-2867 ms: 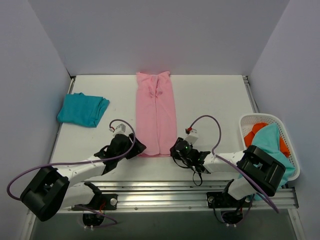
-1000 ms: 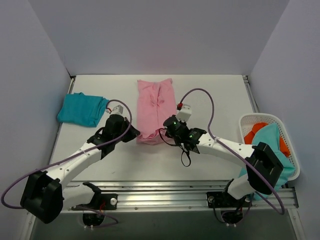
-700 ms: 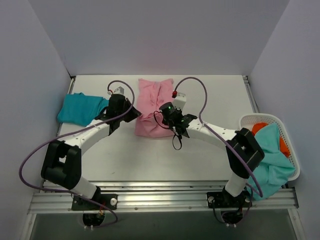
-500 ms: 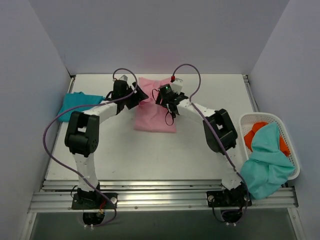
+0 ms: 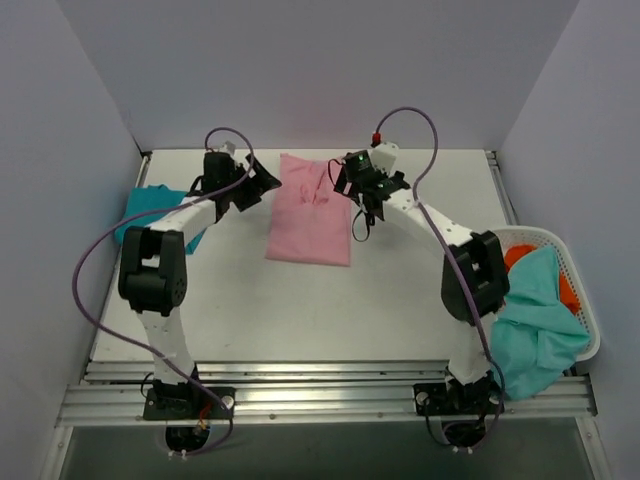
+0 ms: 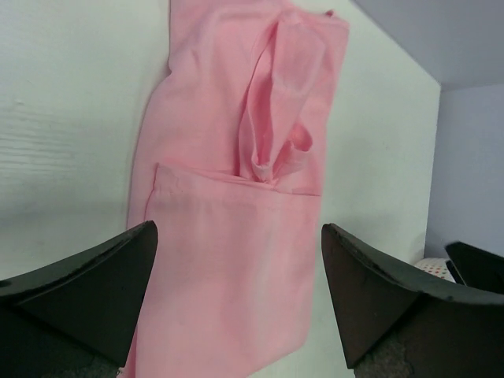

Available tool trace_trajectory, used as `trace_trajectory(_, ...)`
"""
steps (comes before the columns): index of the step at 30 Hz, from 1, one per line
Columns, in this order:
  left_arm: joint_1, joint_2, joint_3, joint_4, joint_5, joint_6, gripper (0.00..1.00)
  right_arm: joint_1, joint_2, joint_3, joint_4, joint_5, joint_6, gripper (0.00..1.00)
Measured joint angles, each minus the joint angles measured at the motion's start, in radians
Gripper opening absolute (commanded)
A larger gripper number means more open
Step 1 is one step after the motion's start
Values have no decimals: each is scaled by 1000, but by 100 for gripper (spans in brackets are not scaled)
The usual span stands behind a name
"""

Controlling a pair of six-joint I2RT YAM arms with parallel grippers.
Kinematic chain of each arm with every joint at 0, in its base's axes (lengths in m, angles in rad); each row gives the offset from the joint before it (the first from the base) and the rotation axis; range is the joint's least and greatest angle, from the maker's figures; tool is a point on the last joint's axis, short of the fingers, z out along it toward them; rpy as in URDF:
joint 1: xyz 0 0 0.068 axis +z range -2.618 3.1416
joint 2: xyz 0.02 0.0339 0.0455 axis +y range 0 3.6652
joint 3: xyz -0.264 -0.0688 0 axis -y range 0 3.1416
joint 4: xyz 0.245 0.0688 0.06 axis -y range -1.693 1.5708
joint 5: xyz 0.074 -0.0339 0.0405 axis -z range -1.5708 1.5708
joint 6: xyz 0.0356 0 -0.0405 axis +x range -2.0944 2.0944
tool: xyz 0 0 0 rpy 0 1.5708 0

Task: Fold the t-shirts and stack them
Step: Fold the folded rectangular tshirt in 1/3 of the way

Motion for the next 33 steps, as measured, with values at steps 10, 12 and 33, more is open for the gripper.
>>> trace_trajectory(10, -6, -570, -505, 76, -162, 6, 94, 71, -530, -673, 299, -51, 108, 100)
trace_trajectory(12, -29, -594, -620, 114, -183, -16, 94, 86, -509, -781, 356, -89, 139, 100)
trace_trajectory(33, -100, -289, -784, 546, -164, -197, 97, 174, -155, -777, 758, -214, 223, 54)
